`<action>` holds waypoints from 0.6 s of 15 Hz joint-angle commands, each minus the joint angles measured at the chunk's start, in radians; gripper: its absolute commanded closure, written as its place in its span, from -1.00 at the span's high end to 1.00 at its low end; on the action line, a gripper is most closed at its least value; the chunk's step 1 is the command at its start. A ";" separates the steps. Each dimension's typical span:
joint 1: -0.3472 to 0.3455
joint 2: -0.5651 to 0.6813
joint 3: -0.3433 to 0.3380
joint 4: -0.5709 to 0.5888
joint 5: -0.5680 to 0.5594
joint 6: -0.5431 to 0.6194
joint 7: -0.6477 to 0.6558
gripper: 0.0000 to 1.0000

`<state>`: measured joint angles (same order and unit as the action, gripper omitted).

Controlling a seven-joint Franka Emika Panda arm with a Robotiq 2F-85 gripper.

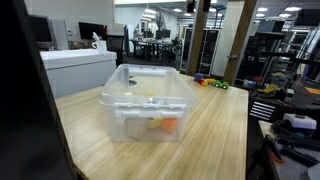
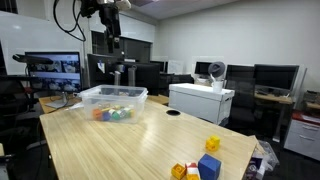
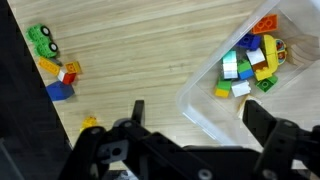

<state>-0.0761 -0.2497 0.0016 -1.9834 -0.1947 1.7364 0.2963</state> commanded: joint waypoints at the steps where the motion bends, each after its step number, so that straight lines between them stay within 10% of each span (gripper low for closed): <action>1: 0.002 0.002 -0.002 0.005 0.000 -0.003 0.000 1.00; 9: -0.027 0.022 -0.041 0.004 -0.069 0.106 -0.022 1.00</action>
<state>-0.0795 -0.2468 -0.0180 -1.9802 -0.2277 1.7829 0.2966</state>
